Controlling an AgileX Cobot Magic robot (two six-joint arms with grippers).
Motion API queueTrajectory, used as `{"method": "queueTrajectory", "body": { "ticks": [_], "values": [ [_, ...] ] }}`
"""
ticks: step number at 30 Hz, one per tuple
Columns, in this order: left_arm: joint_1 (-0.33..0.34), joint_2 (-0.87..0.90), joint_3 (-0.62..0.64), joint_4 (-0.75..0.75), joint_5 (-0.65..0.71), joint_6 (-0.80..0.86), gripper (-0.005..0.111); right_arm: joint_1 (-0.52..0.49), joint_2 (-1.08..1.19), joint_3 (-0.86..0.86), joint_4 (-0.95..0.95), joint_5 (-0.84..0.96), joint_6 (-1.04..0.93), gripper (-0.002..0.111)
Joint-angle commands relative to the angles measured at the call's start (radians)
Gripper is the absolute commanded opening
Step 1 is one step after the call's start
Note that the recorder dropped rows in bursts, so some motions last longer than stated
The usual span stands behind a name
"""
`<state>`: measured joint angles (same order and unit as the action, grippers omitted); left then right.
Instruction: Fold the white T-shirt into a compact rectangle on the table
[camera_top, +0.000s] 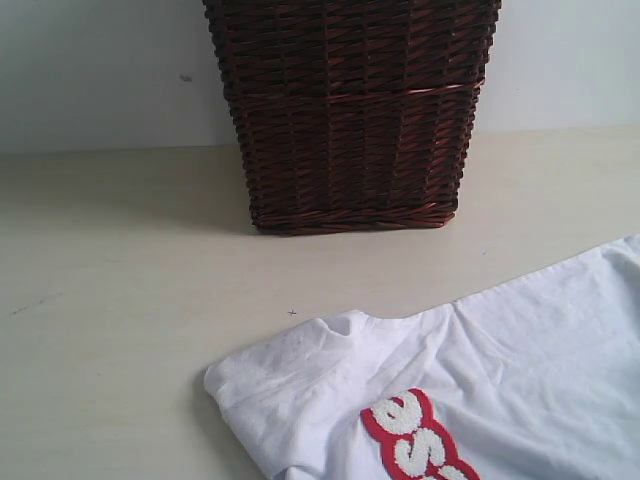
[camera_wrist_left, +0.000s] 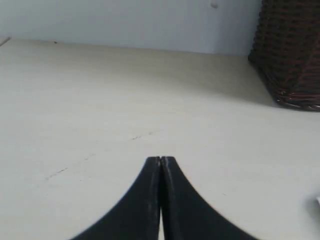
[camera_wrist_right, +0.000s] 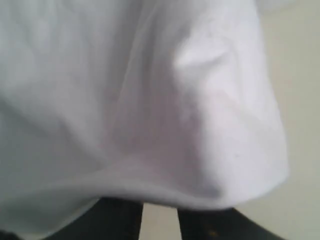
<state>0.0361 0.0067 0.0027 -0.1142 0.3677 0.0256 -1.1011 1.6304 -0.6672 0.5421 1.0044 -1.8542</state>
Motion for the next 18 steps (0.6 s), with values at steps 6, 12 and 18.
{"method": "queueTrajectory", "body": {
  "ticks": [6,12,18],
  "values": [
    [0.002,-0.007,-0.003,-0.002,-0.009,-0.003,0.000,0.139,0.000,0.001,0.284,-0.004,-0.069,0.024],
    [0.002,-0.007,-0.003,-0.002,-0.009,-0.003,0.000,0.288,0.033,0.001,0.383,-0.180,0.031,0.024],
    [0.002,-0.007,-0.003,-0.002,-0.009,-0.003,0.000,0.379,0.083,0.001,0.519,-0.254,0.057,0.024]
  ]
}}
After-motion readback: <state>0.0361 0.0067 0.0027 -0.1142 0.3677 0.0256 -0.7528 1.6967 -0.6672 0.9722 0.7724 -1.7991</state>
